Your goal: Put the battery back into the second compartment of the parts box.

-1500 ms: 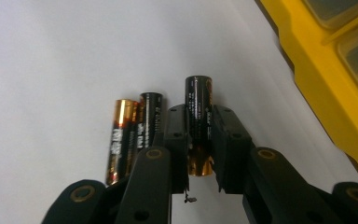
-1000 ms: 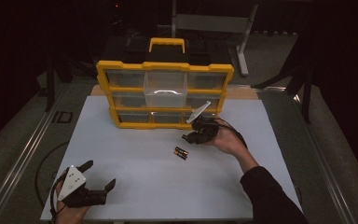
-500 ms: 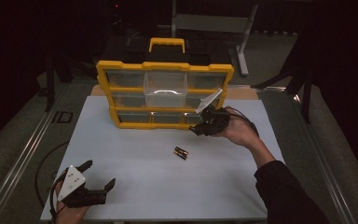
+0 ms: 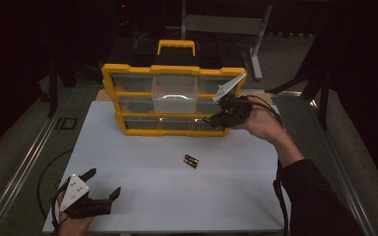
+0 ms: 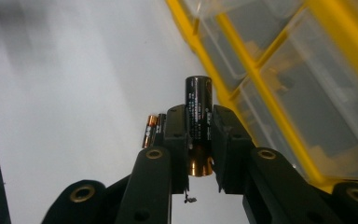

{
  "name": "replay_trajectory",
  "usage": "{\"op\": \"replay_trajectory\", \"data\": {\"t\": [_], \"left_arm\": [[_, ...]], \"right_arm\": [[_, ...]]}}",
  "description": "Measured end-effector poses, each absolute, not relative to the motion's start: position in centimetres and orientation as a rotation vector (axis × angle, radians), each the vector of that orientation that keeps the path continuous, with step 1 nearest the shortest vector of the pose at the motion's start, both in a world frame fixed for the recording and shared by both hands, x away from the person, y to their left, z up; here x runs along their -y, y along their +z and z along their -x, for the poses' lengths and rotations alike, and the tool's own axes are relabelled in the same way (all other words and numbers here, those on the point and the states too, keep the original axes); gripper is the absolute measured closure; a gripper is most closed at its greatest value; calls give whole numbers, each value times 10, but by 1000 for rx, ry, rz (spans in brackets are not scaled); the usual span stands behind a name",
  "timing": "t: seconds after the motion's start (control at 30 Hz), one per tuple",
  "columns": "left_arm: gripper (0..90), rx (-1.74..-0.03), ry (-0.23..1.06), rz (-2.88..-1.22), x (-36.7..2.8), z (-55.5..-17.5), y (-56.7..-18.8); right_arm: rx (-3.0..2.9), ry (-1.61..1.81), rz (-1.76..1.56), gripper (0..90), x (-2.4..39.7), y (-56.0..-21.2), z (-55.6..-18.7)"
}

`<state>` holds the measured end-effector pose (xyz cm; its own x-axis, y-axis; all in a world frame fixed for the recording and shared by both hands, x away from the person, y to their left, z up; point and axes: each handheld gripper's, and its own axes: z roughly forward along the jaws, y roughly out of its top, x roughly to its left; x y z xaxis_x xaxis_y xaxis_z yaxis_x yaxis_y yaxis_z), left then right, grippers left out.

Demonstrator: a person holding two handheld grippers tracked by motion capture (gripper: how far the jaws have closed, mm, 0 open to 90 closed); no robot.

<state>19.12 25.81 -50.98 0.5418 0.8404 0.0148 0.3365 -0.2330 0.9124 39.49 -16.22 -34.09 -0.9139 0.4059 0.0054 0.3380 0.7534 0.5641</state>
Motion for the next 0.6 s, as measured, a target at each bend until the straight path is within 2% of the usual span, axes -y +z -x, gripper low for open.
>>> {"op": "replay_trajectory", "data": {"t": [0.6], "left_arm": [[1,-980,644,-1806,-258,-191,-510]], "right_arm": [[-2741,939,-668,766,163,-278,-411]]}}
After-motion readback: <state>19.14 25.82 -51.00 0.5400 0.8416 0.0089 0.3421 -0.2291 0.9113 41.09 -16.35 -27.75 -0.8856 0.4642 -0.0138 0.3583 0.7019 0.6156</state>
